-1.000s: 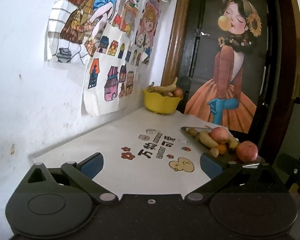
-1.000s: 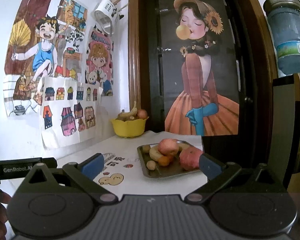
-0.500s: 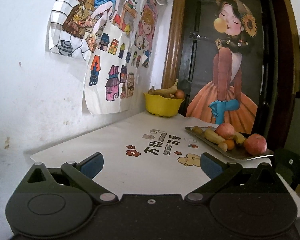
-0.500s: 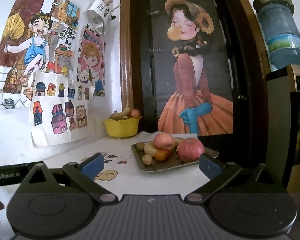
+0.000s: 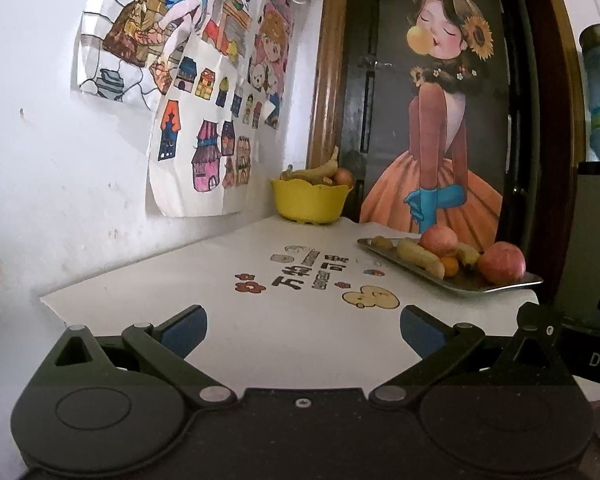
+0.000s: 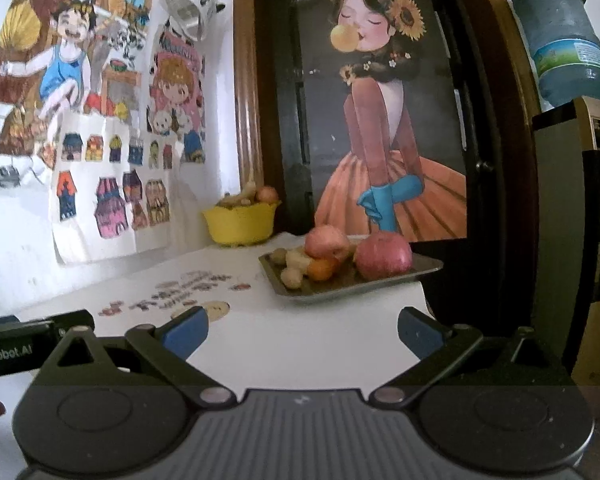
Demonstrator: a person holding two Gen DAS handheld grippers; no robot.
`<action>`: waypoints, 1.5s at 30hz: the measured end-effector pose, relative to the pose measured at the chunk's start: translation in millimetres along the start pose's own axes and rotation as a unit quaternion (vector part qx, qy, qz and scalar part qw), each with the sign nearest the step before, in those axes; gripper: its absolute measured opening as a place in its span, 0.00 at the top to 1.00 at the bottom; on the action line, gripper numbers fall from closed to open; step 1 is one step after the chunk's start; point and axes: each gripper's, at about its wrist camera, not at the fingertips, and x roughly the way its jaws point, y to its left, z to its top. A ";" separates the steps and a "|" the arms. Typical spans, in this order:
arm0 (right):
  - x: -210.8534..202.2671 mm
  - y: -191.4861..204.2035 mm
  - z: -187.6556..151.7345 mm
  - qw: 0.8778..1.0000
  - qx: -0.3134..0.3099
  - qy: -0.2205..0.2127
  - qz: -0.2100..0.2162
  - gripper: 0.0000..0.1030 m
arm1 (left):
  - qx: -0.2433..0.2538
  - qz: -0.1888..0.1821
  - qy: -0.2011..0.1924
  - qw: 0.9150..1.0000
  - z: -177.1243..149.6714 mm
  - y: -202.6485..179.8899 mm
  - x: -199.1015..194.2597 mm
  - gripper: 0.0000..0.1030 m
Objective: Organize fruits
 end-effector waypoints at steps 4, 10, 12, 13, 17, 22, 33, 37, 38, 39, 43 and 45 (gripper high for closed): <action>-0.1 -1.0 -2.5 1.000 0.003 0.004 0.003 0.00 | 0.005 0.003 0.005 1.000 -1.8 -0.9 0.1 0.01; 0.5 -4.0 -2.7 1.000 0.009 0.006 -0.001 0.00 | 0.007 0.006 0.006 1.000 -1.0 -0.2 -0.5 0.01; 0.2 -4.6 -2.9 1.000 0.010 0.006 -0.002 0.00 | 0.007 0.007 0.006 1.000 -0.8 -0.2 -0.4 0.01; -0.2 -4.5 -2.9 1.000 0.010 0.006 -0.003 0.00 | 0.007 0.007 0.006 1.000 -0.9 -0.1 -0.7 0.01; -0.7 -4.6 -2.9 1.000 0.010 0.006 -0.004 0.00 | 0.007 0.007 0.006 1.000 -0.8 0.0 -0.9 0.01; -1.8 -4.4 -2.8 1.000 0.010 0.008 -0.003 0.00 | 0.007 0.007 0.007 1.000 -0.9 -0.1 -1.1 0.01; -2.1 -3.9 -3.1 1.000 0.010 0.008 -0.003 0.00 | 0.007 0.007 0.006 1.000 -0.8 0.2 -1.9 0.01; -2.2 -3.5 -3.2 1.000 0.011 0.007 -0.003 0.00 | 0.007 0.007 0.007 1.000 -1.0 0.0 -1.6 0.01; -2.2 -3.3 -3.2 1.000 0.011 0.007 -0.004 0.00 | 0.007 0.007 0.007 1.000 -0.9 0.2 -1.8 0.01; -2.2 -3.3 -3.3 1.000 0.011 0.007 -0.004 0.00 | 0.007 0.007 0.007 1.000 -0.9 0.2 -1.7 0.01; -2.3 -2.9 -3.4 1.000 0.011 0.008 -0.004 0.00 | 0.007 0.007 0.007 1.000 -1.1 -0.2 -1.5 0.01; -2.2 -2.7 -3.5 1.000 0.011 0.007 -0.004 0.00 | 0.007 0.007 0.007 1.000 -1.2 -0.1 -1.5 0.01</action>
